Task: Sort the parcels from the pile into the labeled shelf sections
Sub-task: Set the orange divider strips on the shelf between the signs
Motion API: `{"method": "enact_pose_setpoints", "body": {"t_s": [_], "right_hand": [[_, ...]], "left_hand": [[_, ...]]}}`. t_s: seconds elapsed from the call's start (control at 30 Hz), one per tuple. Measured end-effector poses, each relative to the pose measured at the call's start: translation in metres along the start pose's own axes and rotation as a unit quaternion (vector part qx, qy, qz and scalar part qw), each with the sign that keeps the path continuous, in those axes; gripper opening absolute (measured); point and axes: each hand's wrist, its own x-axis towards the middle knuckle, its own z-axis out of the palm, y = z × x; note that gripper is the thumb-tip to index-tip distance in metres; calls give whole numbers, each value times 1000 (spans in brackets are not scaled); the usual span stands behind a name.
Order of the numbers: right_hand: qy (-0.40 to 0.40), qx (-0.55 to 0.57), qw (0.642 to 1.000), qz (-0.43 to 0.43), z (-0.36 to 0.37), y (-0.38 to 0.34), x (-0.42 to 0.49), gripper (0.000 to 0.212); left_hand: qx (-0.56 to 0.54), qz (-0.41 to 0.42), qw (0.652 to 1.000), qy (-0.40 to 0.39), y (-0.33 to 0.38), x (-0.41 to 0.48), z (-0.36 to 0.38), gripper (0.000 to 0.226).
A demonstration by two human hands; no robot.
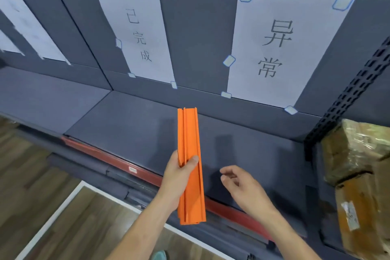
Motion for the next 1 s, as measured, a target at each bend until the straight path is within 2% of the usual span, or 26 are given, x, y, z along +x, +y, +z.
{"method": "enact_pose_setpoints", "body": {"t_s": [0.2,0.37,0.47,0.57,0.63,0.73,0.87,1.0], "right_hand": [[49,-194,980,-12,39,-24,25,35],[73,-278,958,19,82,-58,42,43],[102,-259,959,46,106,-87,50,43],[112,-160,978,75,125,-119,55,48],[122,-110,983,78,138,-137,59,48],[150,-75,983,75,151,-153,64,27],[193,-69,976,79,143,-158,77,17],[184,-106,969,128,122,-141,98,15]], "left_hand": [[11,-6,1000,-8,3,32,-60,18],[22,-14,997,-66,6,74,-111,23],[34,-14,993,-108,11,96,-130,24],[59,-17,987,-146,16,104,-134,15],[65,-20,982,-174,18,106,-133,18],[74,-18,975,-209,19,107,-132,26],[67,-3,978,-196,19,115,-144,22],[30,-35,984,-170,18,124,-169,21]]}}
